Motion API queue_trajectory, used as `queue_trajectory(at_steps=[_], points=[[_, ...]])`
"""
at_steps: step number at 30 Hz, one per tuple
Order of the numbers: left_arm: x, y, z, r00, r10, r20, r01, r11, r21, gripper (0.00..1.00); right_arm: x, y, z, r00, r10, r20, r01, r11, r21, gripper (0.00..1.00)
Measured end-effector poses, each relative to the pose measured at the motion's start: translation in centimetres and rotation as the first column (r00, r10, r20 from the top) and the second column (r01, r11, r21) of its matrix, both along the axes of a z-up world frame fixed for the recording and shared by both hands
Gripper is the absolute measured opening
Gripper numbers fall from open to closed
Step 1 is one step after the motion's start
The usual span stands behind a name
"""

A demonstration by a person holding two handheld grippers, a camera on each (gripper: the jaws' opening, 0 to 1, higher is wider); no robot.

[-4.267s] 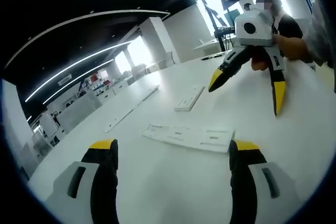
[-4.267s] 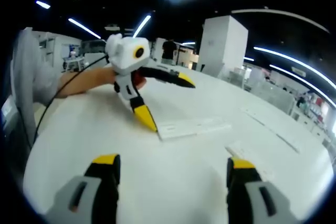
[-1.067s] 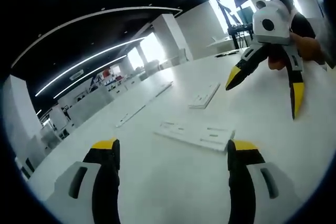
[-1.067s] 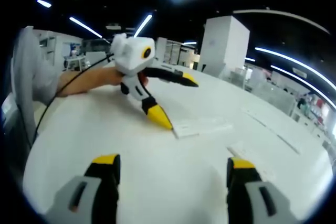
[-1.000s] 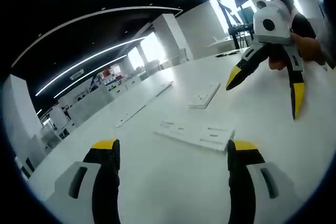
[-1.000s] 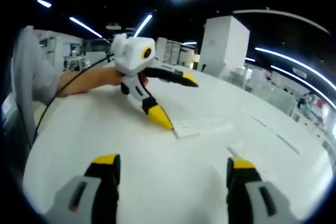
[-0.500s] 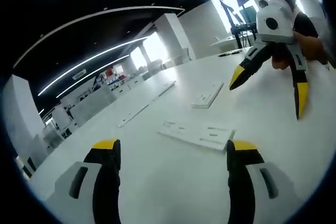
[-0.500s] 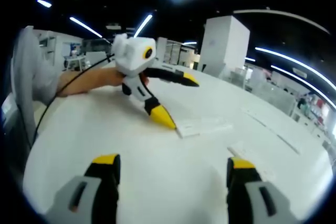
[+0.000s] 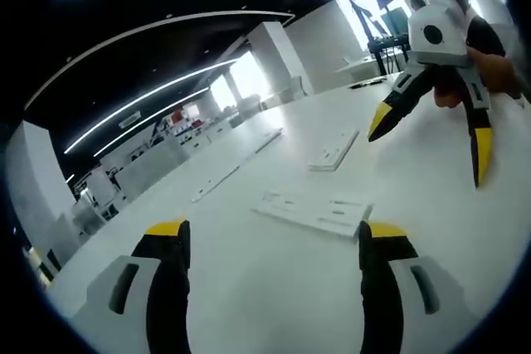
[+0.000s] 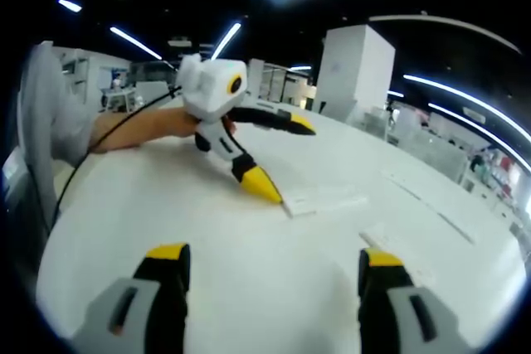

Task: Locate the socket holder cover, grip the socket holder cover, clip it into the socket holder slot.

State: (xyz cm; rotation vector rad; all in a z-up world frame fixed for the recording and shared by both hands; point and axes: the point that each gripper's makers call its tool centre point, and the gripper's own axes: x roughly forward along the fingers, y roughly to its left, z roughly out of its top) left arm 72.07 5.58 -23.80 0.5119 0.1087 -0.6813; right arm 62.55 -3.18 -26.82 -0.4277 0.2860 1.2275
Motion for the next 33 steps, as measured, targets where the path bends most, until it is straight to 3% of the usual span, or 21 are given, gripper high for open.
queue_trajectory(at_steps=[33], points=[[0.48, 0.30, -0.03, 0.999, 0.039, 0.003, -0.039, 0.999, -0.007, 0.84, -0.30, 0.03, -0.04, 1.000, 0.003, 0.004, -0.003, 1.000, -0.001, 0.83]])
